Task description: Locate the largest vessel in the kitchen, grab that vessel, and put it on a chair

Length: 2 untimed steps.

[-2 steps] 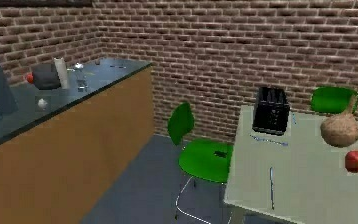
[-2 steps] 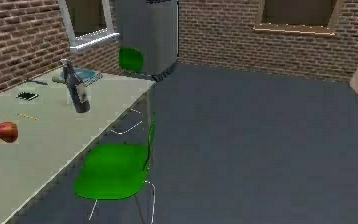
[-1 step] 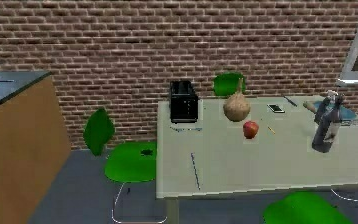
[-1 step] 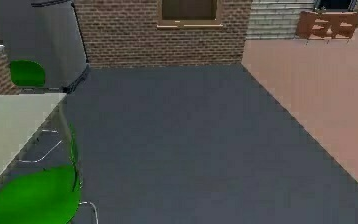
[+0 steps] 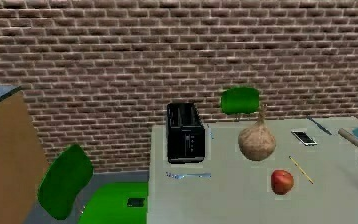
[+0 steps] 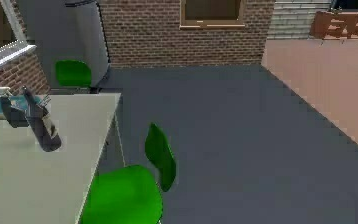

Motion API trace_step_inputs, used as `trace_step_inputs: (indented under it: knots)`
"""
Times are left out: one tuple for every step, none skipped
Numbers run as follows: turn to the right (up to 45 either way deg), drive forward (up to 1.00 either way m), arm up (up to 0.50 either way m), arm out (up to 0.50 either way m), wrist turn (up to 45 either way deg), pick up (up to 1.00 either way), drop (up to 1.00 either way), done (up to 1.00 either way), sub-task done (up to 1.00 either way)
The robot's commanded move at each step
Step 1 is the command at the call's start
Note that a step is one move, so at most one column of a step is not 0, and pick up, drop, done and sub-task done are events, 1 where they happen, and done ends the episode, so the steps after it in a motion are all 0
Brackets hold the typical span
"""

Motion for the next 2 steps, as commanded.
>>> trace_step_inputs:
  knots:
    - [-45.0, 0.00, 0.00, 0.00, 0.0, 0.00, 0.00, 0.00, 0.00]
    - [-18.0, 0.00, 0.00, 0.00, 0.0, 0.00, 0.00, 0.00, 0.00]
